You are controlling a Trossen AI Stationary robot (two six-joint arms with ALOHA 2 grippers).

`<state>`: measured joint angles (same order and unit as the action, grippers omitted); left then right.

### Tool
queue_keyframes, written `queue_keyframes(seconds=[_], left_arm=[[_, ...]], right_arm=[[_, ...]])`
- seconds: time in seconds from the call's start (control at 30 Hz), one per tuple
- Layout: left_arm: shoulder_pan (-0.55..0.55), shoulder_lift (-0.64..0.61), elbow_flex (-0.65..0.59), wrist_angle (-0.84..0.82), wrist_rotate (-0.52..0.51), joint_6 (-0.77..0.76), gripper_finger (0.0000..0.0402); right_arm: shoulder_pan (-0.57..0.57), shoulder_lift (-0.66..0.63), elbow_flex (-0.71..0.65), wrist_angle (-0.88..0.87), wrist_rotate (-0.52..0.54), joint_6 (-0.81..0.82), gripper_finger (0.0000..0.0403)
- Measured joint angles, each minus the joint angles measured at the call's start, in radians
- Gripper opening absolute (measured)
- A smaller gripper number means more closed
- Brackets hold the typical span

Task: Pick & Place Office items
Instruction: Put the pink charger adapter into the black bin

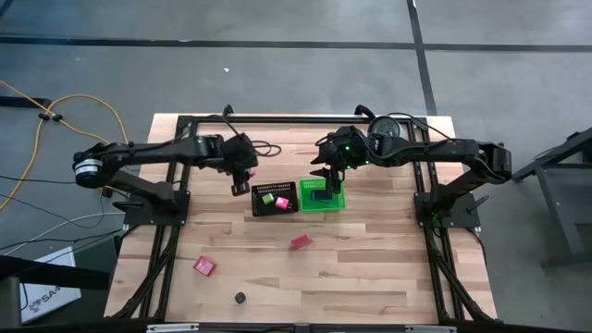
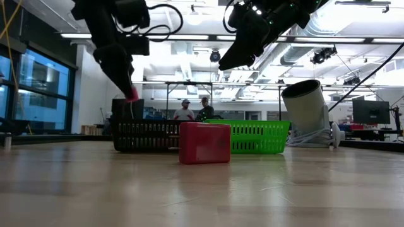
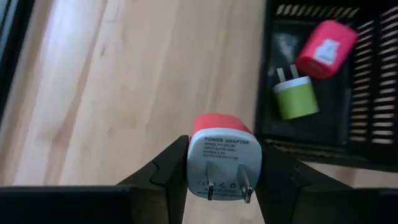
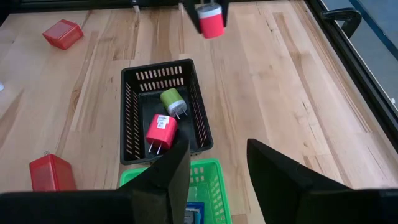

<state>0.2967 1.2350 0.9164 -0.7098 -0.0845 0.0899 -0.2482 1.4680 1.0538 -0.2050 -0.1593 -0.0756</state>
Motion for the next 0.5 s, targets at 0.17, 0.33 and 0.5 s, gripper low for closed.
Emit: queue_keyframes(seconds=[0.17, 0.33, 0.5], left_arm=[[-0.074, 0.002, 0.021, -0.002, -0.001, -0.061, 0.0138], [-0.155, 0.019, 0.094, -0.016, -0.059, -0.065, 0.0138], [-0.222, 0.101, 0.229, -0.136, -0.115, -0.12, 0.0138]], right_arm=[[0.0, 0.0, 0.0, 0.0, 0.0, 0.0, 0.0145], [0.0, 0.0, 0.0, 0.0, 0.0, 0.0, 0.0145], [0.0, 0.0, 0.0, 0.003, 0.0, 0.0, 0.0145]])
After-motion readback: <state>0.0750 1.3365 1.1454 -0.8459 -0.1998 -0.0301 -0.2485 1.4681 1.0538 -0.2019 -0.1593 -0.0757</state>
